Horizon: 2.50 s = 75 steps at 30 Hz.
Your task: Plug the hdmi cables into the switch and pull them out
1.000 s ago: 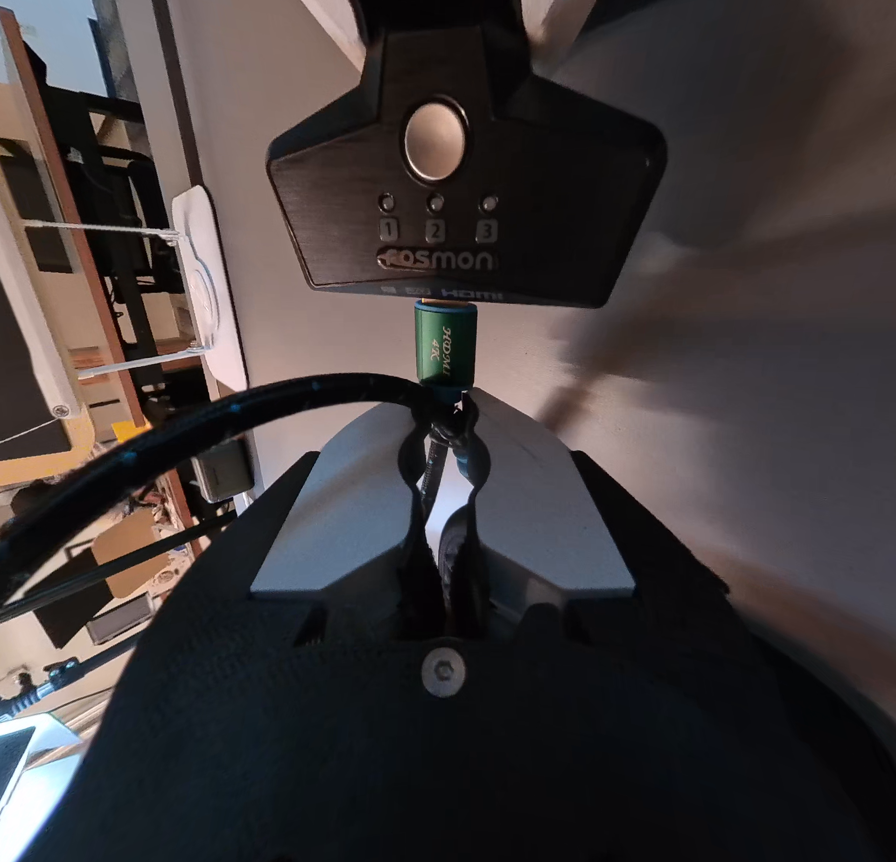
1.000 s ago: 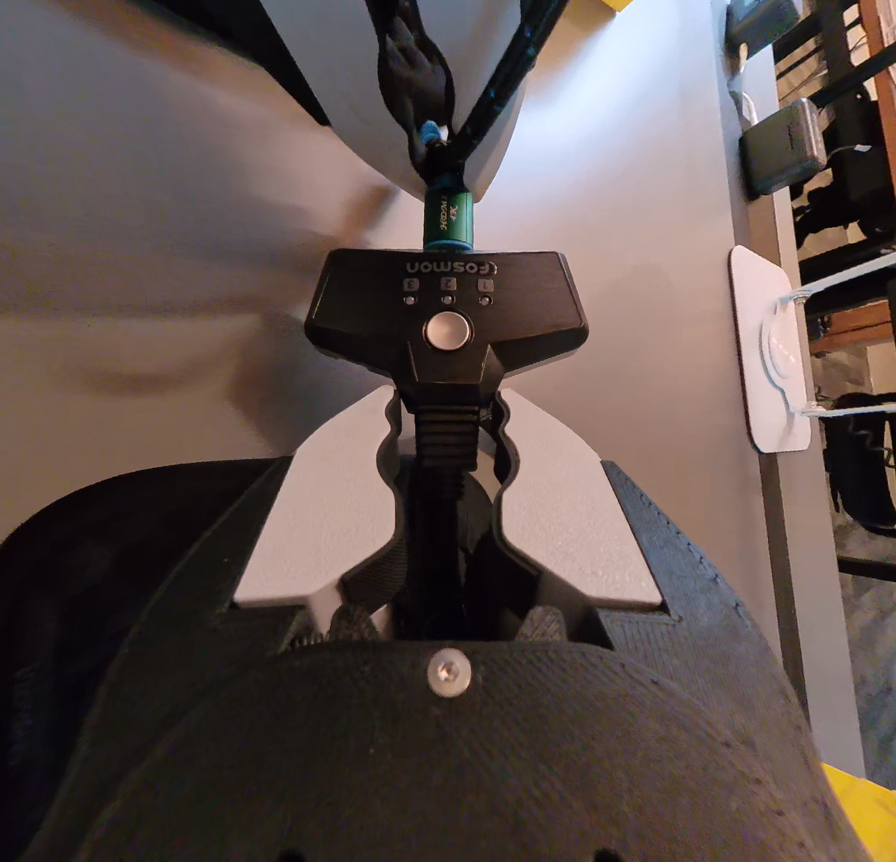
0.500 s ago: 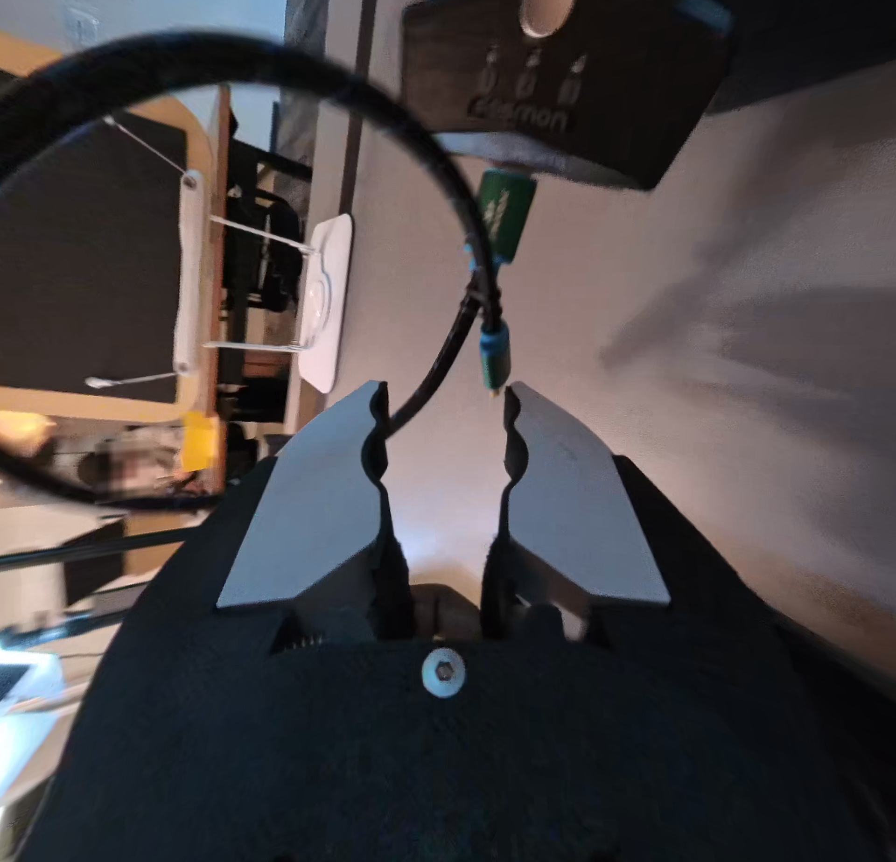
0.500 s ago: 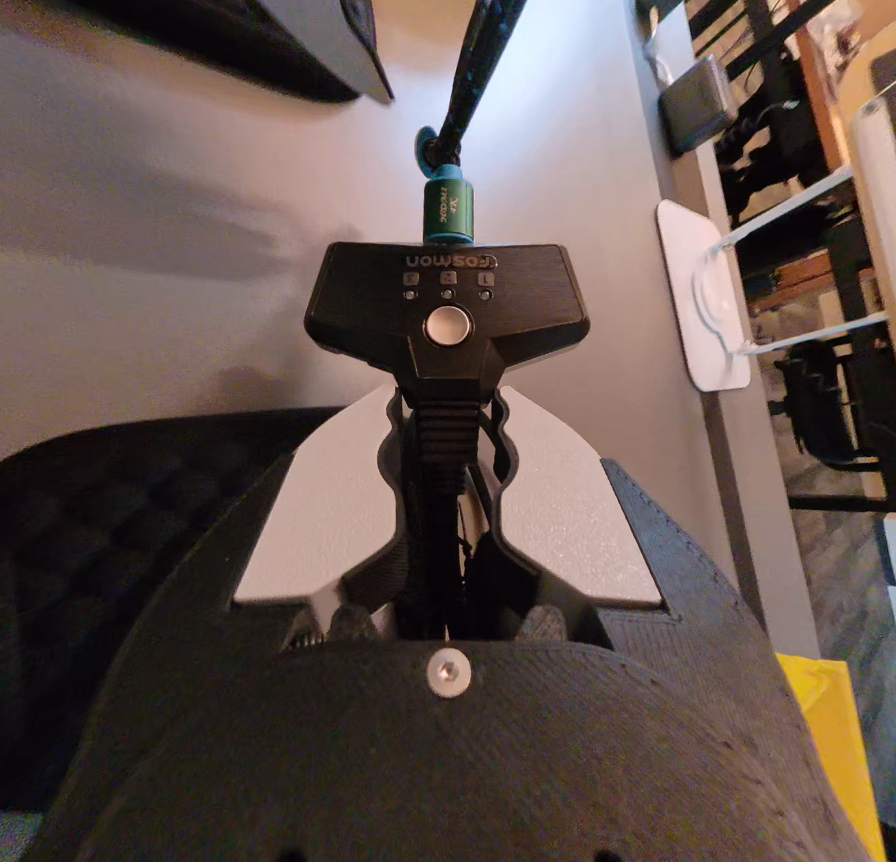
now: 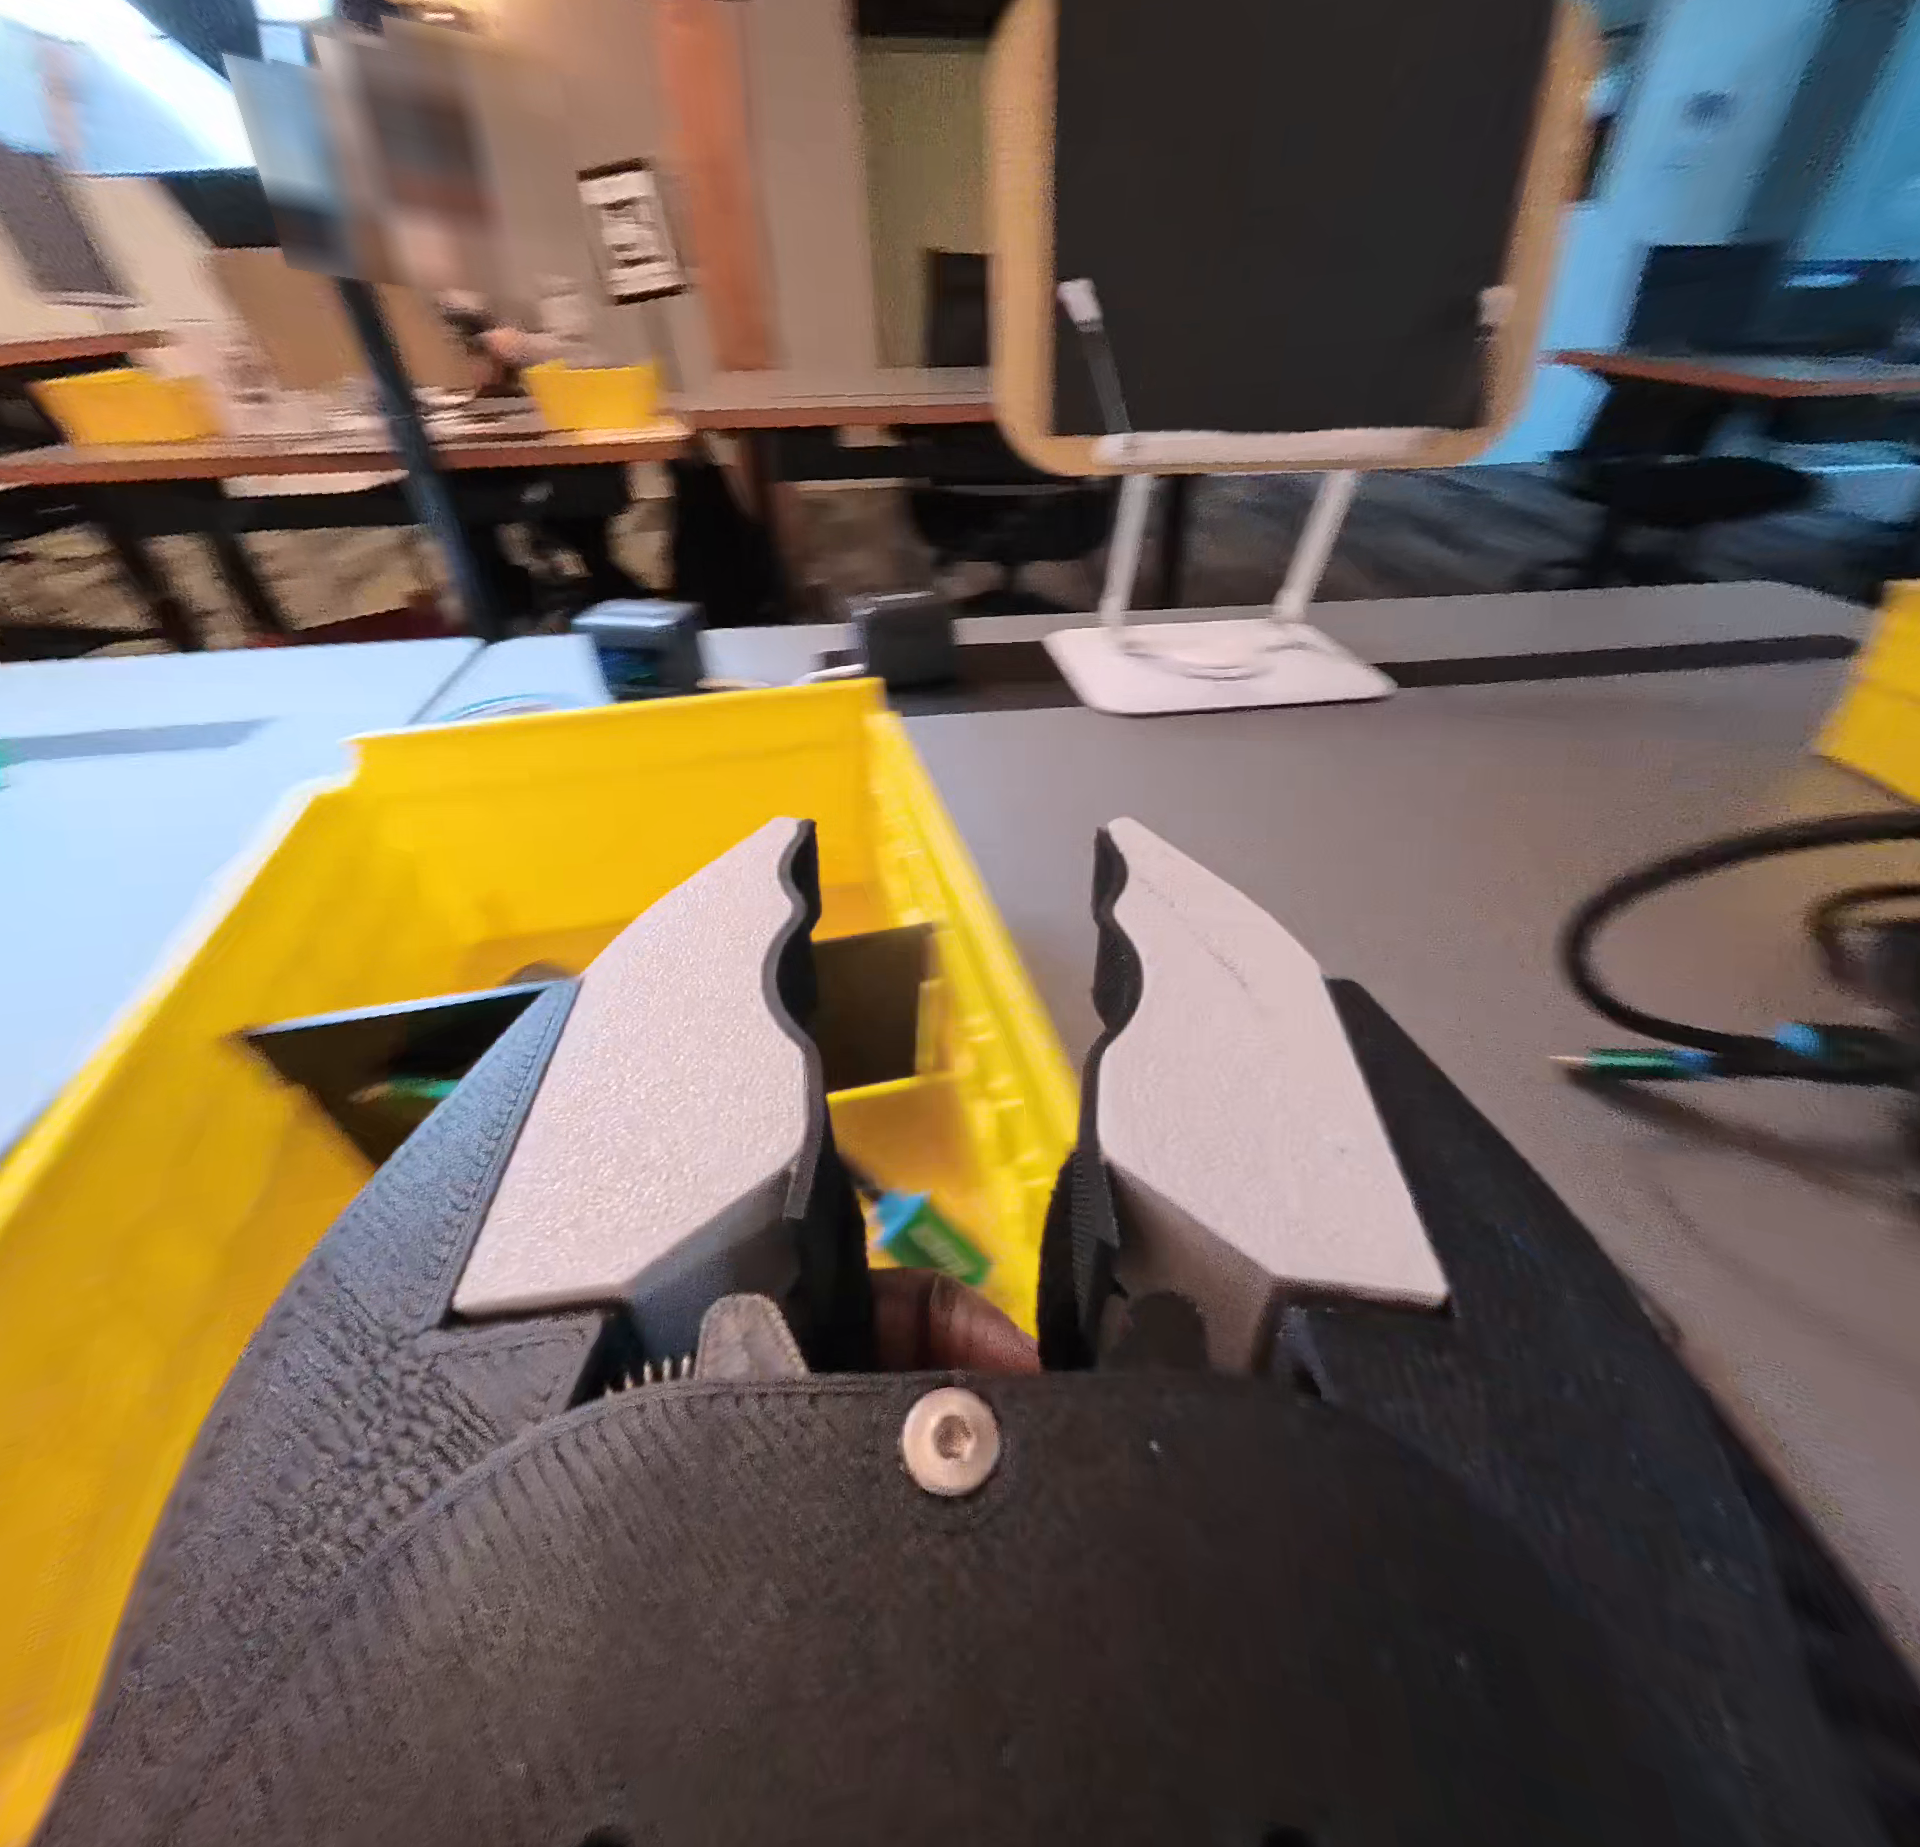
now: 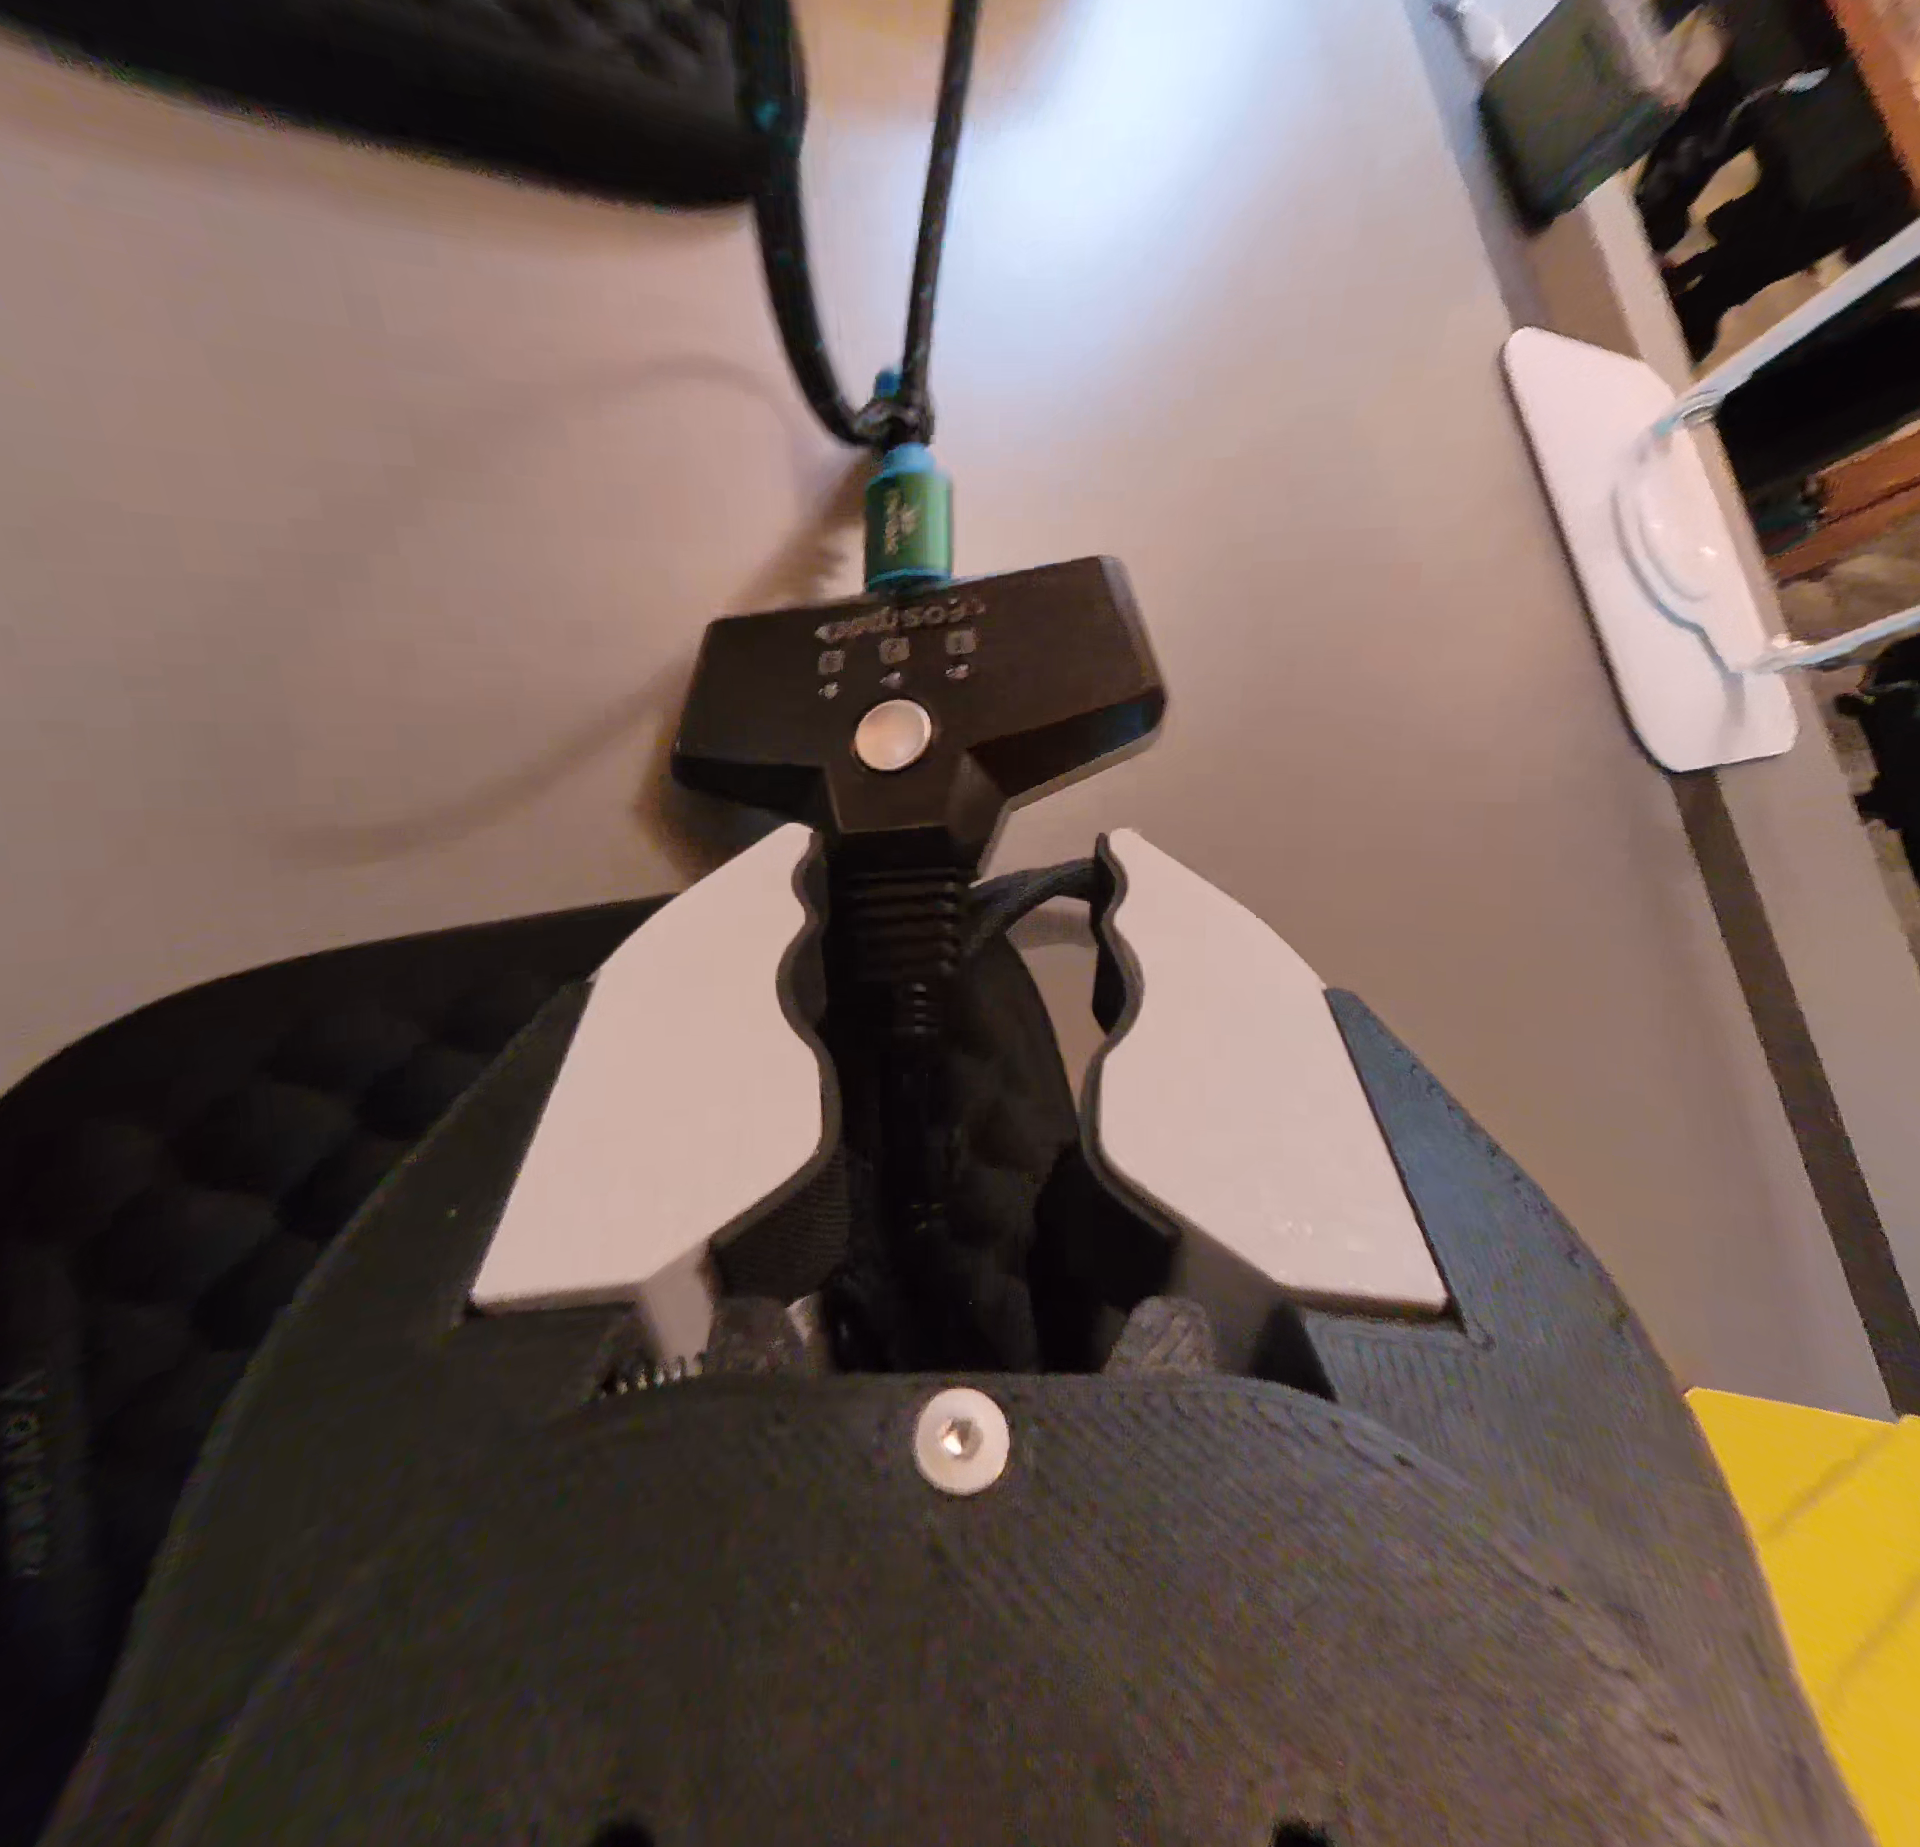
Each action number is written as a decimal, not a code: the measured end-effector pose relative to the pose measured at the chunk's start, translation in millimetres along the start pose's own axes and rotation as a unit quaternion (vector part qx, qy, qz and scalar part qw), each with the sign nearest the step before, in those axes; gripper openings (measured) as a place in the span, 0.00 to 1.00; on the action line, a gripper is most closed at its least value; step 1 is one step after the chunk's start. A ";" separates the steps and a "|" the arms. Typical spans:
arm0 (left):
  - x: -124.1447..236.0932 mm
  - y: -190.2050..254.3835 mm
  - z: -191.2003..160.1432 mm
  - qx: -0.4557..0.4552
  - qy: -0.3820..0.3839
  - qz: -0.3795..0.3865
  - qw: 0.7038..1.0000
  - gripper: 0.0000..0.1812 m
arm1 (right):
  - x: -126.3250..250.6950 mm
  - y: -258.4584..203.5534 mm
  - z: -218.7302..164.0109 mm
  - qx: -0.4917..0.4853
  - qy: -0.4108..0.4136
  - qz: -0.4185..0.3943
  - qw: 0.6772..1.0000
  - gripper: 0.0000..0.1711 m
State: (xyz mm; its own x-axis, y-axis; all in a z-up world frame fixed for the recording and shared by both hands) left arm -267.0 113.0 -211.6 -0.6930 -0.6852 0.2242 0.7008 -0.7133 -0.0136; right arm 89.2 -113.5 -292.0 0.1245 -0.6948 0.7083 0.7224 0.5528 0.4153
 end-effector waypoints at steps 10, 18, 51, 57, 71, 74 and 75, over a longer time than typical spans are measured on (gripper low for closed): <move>-24.6 -63.3 -35.2 -0.060 -0.187 0.130 0.972 0.28 | 23.3 9.4 2.8 -0.024 0.053 -0.072 0.996 0.30; -17.8 -86.6 -46.5 -0.270 -0.336 0.120 0.894 0.18 | 24.6 11.1 -1.5 -0.027 0.057 -0.092 0.994 0.27; 31.1 -78.2 40.7 -0.280 -0.019 0.215 0.935 0.04 | 22.0 8.0 26.4 0.009 0.116 -0.122 0.986 0.25; 32.0 -27.6 63.7 -0.346 0.147 0.241 0.895 0.04 | 34.0 4.7 57.7 0.017 0.197 -0.106 0.975 0.23; 2.0 92.7 48.2 -0.635 0.252 0.188 0.705 0.04 | 28.5 0.6 198.3 -0.031 0.414 0.036 0.909 0.28; 1.0 109.0 43.3 -0.679 0.253 0.185 0.664 0.04 | 23.1 5.3 215.8 -0.067 0.414 0.071 0.905 0.27; 0.7 113.3 41.3 -0.692 0.254 0.184 0.650 0.04 | 20.8 6.7 217.6 -0.078 0.407 0.084 0.906 0.27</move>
State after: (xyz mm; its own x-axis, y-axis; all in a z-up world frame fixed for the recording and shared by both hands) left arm -181.1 37.8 -172.7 -0.7349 -0.5563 -0.3879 0.2553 0.3030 -0.9182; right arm -51.4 -24.1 -150.2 0.6563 -0.7511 0.0711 0.7264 0.6545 0.2099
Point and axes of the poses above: each gripper's, where its closed fingertips meet, x back along the fingers, z out of its top, y = z × x across the jaws, the point moved 7 cm from there along x, back along the fingers, and after that the axes turned 9 degrees about -y, right-handed, at the moved point
